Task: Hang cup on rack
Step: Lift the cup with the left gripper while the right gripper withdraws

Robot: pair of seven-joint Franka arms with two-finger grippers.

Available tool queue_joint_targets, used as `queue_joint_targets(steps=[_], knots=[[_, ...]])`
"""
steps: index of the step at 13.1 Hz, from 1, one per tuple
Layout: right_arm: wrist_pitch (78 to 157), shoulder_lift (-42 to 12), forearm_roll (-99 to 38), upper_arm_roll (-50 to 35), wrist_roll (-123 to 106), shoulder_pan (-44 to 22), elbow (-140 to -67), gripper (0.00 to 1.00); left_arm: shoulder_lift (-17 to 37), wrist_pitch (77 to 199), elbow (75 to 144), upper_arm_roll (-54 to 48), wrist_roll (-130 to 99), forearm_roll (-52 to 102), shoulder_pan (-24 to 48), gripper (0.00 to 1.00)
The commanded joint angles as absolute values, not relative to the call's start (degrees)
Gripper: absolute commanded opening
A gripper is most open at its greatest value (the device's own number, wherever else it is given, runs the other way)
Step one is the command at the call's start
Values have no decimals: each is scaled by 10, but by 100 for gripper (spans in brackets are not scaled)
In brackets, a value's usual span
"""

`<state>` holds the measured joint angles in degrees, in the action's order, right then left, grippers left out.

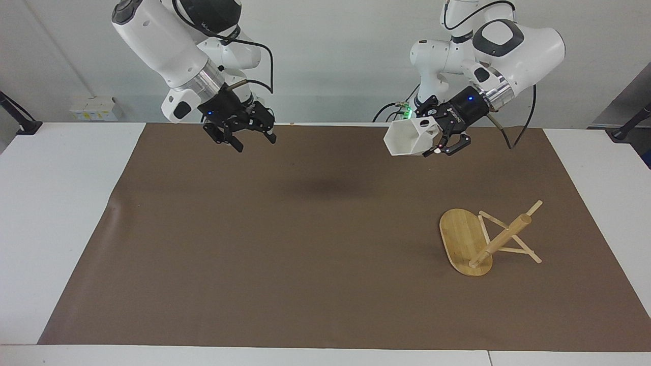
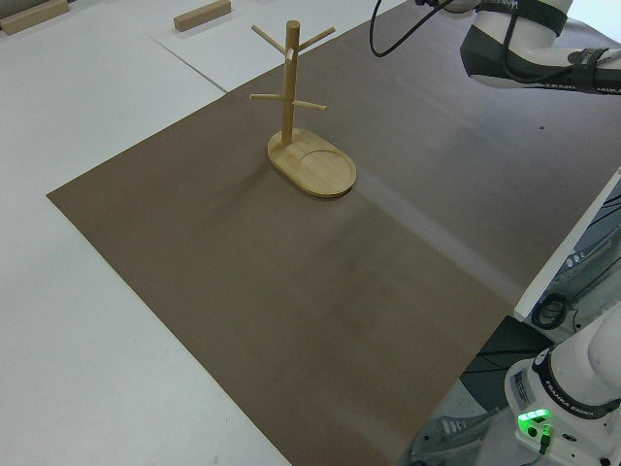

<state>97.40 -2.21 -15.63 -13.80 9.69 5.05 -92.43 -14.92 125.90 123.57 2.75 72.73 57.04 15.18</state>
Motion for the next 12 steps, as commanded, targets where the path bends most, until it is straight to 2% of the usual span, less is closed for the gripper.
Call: queue_joint_targets(steps=[1,7,12], knots=[[955,-4,-60,-122,76,52,-945,100,-149,1282,1243,24,626,508,146,0],[971,-4,-31,-4,73,52,-944,100,-131,1369,1246,7,407,346,158,0],[959,8,-19,10,51,53,-931,100,-86,1403,1243,5,276,311,163,0]])
